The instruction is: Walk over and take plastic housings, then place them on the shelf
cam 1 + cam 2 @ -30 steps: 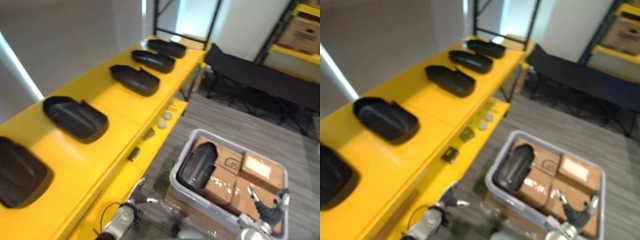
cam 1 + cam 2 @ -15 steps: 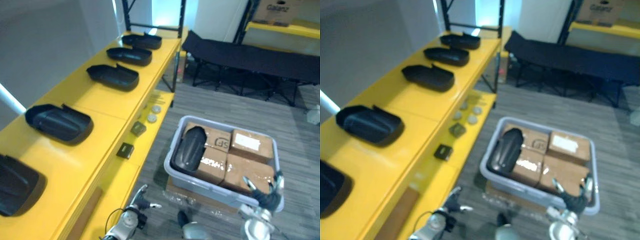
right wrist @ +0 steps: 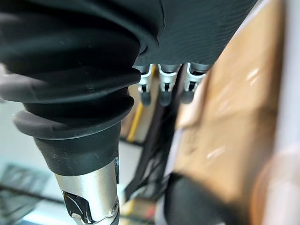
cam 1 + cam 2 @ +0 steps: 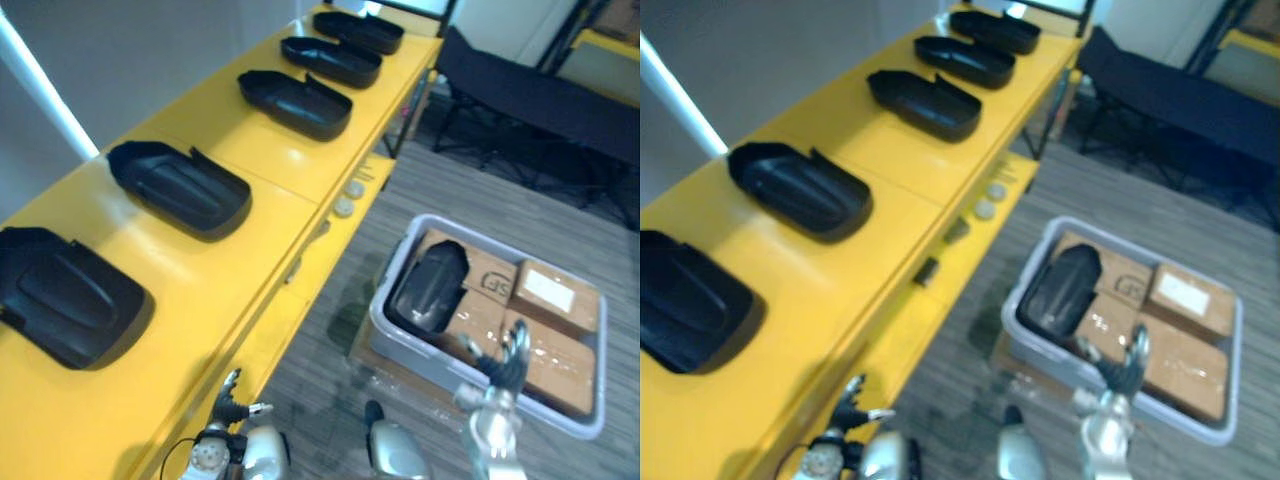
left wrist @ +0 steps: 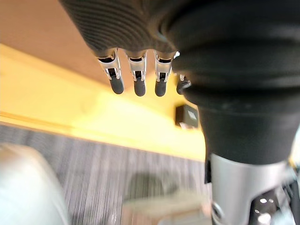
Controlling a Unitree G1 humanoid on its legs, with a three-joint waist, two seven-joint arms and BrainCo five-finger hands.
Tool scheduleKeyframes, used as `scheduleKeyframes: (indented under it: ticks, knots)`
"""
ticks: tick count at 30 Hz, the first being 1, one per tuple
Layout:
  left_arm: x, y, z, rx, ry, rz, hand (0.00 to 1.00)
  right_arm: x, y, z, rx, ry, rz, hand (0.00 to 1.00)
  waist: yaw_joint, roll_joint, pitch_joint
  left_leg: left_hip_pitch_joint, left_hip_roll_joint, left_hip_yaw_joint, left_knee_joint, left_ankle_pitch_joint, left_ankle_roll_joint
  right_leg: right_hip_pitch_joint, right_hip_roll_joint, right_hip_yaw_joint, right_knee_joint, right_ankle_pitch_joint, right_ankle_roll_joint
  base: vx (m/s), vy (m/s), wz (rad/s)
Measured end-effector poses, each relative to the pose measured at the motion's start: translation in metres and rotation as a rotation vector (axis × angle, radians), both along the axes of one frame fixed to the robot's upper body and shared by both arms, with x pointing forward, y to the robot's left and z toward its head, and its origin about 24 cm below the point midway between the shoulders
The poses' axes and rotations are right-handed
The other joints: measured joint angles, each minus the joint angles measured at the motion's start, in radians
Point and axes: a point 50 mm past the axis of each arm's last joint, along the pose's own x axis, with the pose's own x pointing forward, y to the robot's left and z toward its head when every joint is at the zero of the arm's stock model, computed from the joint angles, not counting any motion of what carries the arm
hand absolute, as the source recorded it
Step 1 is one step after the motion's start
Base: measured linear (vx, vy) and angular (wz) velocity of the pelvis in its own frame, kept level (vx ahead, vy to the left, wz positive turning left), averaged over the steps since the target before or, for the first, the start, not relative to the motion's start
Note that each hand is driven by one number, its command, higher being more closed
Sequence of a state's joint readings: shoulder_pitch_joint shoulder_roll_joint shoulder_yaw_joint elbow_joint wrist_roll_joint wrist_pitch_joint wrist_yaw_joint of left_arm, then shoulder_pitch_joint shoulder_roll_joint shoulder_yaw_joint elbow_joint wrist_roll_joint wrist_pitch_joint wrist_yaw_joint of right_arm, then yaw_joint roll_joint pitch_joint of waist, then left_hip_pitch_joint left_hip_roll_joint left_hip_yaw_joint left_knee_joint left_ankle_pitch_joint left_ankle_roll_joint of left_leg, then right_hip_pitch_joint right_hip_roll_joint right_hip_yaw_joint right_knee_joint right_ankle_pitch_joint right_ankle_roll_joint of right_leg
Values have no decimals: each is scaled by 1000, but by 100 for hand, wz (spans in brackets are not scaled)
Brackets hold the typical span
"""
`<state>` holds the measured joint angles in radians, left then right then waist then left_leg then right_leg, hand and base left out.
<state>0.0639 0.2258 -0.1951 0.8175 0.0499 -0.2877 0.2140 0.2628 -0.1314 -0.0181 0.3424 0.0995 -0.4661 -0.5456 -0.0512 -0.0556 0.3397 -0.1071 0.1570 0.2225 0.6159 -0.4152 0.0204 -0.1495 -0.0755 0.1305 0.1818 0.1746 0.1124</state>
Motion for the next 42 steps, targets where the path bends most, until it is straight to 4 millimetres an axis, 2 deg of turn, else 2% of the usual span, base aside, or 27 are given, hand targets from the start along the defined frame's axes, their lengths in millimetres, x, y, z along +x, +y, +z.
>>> scheduleKeyframes:
  ticks: [1,2,3,4,5,7,8,9,10,11,12,13,14,15,17,20,22,23,25,27,28,29,30,31,33,38,42]
  knots:
    - [0,5,1,6,1,29,0,-4,-1,1,-11,-1,4,0,-13,4,7,3,11,32,-18,14,11,-36,-2,-54,123,-58,-31,-220,97,-67]
    - [-1,8,1,11,1,50,0,-6,-1,2,-20,-5,9,0,-18,1,6,6,16,43,-26,22,14,-50,-5,-85,199,-95,-40,-212,122,-77]
    - [-3,16,2,16,-2,105,0,-4,-1,5,-46,-24,23,0,-15,3,6,9,41,75,-34,33,16,-62,-13,-155,334,-153,-96,-195,100,-101]
    - [-10,28,1,17,8,193,0,7,2,14,-77,-69,55,0,13,2,5,15,75,131,-46,47,12,-53,-38,-221,411,-211,-124,-154,76,-106]
    - [-12,29,0,17,13,206,0,10,4,17,-82,-84,64,0,21,0,5,17,80,146,-52,51,12,-49,-46,-232,418,-223,-124,-152,27,-127]
    - [-28,42,-3,11,36,308,0,38,8,43,-145,-203,125,0,64,-4,2,-2,113,213,-84,83,-1,1,-116,-310,372,-263,-142,-115,-50,-108]
    - [-32,46,-3,17,41,330,0,45,9,50,-160,-229,139,0,72,-6,2,-15,120,225,-88,90,-4,17,-132,-324,338,-263,-142,-139,-111,-81]
    - [-39,51,-4,15,47,379,0,58,9,63,-185,-270,155,0,86,-8,1,-56,130,231,-83,100,-15,45,-149,-332,255,-258,-138,-154,-164,-57]
    - [-44,57,-4,16,46,427,0,66,7,71,-197,-279,146,0,97,-23,-8,-106,130,235,-78,116,-34,59,-162,-341,155,-220,-120,-116,-170,-44]
    - [-46,61,-3,18,41,452,0,71,7,74,-199,-282,141,0,104,-34,-10,-131,128,233,-68,123,-43,65,-167,-349,100,-156,-121,-90,-203,-35]
    - [-48,66,-2,6,28,501,0,81,4,81,-208,-286,137,0,123,-41,0,-165,127,215,-39,134,-56,76,-158,-354,22,-153,-41,-52,-179,-37]
    - [-50,65,-3,-6,25,522,0,87,3,87,-211,-295,136,0,134,-36,14,-184,122,174,-30,144,-61,88,-148,-355,-24,-167,-19,-53,-260,-47]
    - [-50,60,-4,-25,17,535,0,94,0,94,-219,-312,131,0,137,-21,41,-203,107,115,-34,159,-66,100,-143,-359,-68,-172,30,-49,-258,-29]
    - [-49,54,-5,-45,5,539,0,96,-4,98,-217,-320,120,0,131,-3,62,-212,101,80,-39,168,-76,101,-138,-362,-77,-172,61,-56,-236,-11]
    - [-49,46,-7,-109,-12,592,0,100,-13,98,-185,-302,73,0,120,22,102,-209,93,18,-84,203,-97,95,-119,-369,-69,-174,62,-78,-133,3]
    - [-52,43,-8,-155,-26,637,0,99,-30,84,-136,-239,-26,0,120,16,111,-226,61,-55,-154,248,-118,38,-123,-376,-19,-197,50,-96,-118,10]
    - [-50,41,-7,-159,-46,631,0,106,-44,84,-85,-241,-123,0,123,14,116,-245,30,-76,-199,287,-118,-5,-143,-389,9,-203,49,-73,-37,35]
    - [-50,37,-8,-170,-49,630,0,119,-52,97,-66,-282,-173,0,123,28,131,-245,3,-90,-231,312,-115,-11,-164,-405,15,-202,51,-63,4,36]
    - [-50,32,-9,-186,-49,628,0,132,-59,111,-68,-310,-190,0,128,43,141,-247,-20,-110,-247,322,-113,-19,-179,-411,18,-200,54,-81,43,27]
    - [-51,24,-13,-207,-31,609,0,153,-69,145,-83,-384,-202,0,157,71,155,-265,-61,-149,-274,334,-115,-43,-203,-418,17,-197,62,-85,76,24]
    - [-52,21,-15,-213,-17,594,0,163,-74,165,-91,-429,-218,0,159,90,165,-282,-77,-174,-279,351,-106,-44,-209,-434,14,-189,69,-21,39,34]
    - [-52,19,-16,-216,-10,588,0,168,-78,175,-98,-447,-227,0,164,100,172,-287,-82,-181,-282,355,-105,-45,-211,-438,12,-183,71,-25,44,37]
    - [-53,16,-17,-230,0,581,0,174,-87,195,-93,-486,-251,0,190,110,177,-299,-93,-189,-289,367,-98,-57,-219,-444,8,-178,75,-10,31,23]
    - [-53,14,-18,-243,4,576,0,177,-92,208,-83,-513,-262,0,204,117,181,-308,-100,-201,-290,372,-95,-59,-222,-453,4,-173,76,-1,30,22]
    - [-56,9,-21,-260,23,570,0,182,-96,228,-77,-553,-276,0,211,122,183,-328,-113,-225,-288,376,-91,-58,-226,-471,-8,-166,79,36,21,26]
    - [-55,4,-23,-328,28,565,0,182,-109,259,-93,-612,-308,0,243,131,185,-352,-141,-283,-285,377,-90,-57,-237,-492,-16,-162,80,23,15,16]
    - [-51,0,-23,-350,28,534,0,184,-114,275,-91,-622,-322,0,262,158,195,-367,-149,-299,-277,377,-90,-60,-240,-512,-15,-161,79,-39,10,11]
